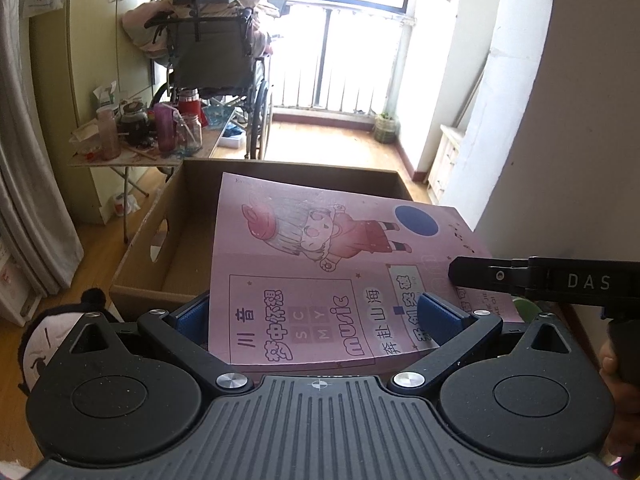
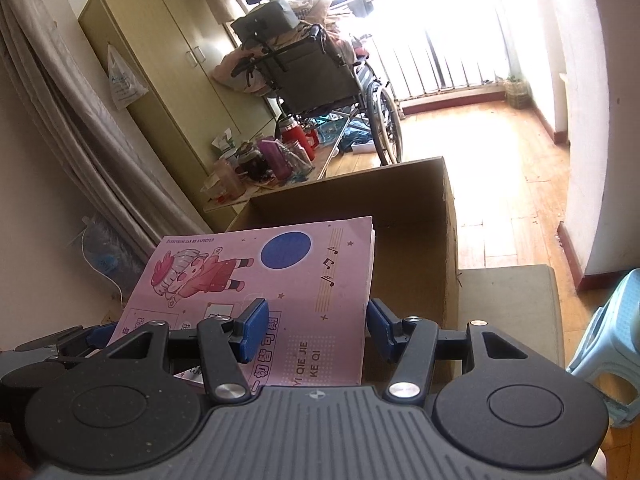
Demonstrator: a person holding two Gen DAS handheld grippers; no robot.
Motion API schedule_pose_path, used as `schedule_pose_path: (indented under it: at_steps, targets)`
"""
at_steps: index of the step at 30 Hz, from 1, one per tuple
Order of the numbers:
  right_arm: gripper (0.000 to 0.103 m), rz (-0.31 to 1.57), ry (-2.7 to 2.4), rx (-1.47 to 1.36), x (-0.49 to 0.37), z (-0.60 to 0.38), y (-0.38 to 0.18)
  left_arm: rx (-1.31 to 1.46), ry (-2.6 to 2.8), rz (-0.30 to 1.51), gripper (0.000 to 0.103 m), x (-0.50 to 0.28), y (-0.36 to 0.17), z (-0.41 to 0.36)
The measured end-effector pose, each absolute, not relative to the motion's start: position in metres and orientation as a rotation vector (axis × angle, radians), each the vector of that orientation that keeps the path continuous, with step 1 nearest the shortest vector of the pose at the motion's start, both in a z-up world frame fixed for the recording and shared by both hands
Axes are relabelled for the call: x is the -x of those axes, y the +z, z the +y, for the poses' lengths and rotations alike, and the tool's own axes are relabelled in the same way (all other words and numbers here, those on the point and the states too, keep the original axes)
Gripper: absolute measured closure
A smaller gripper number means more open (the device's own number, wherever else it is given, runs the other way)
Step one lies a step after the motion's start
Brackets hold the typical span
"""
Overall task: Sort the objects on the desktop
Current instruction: 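Lift the pink book with the right gripper and carry it over the cardboard box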
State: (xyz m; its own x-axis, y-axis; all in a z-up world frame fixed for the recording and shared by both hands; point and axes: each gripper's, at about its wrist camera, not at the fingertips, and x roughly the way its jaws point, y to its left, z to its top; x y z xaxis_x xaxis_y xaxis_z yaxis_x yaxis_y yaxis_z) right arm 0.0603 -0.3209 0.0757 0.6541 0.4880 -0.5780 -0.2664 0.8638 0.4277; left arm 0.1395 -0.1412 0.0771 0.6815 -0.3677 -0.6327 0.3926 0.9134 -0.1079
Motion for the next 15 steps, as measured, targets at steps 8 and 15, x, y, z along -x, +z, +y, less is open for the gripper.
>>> schedule_pose_path:
  at_steps: [8,15]
  targets:
    - [0.045,0.749,0.434,-0.341,-0.089,-0.313,0.069,-0.045,-0.434,0.705,0.0,-0.172,0.076,-0.143]
    - [0.045,0.766,0.428,-0.362,-0.127,-0.312,0.058,-0.054,-0.463,0.717,0.0,-0.211,0.072,-0.152]
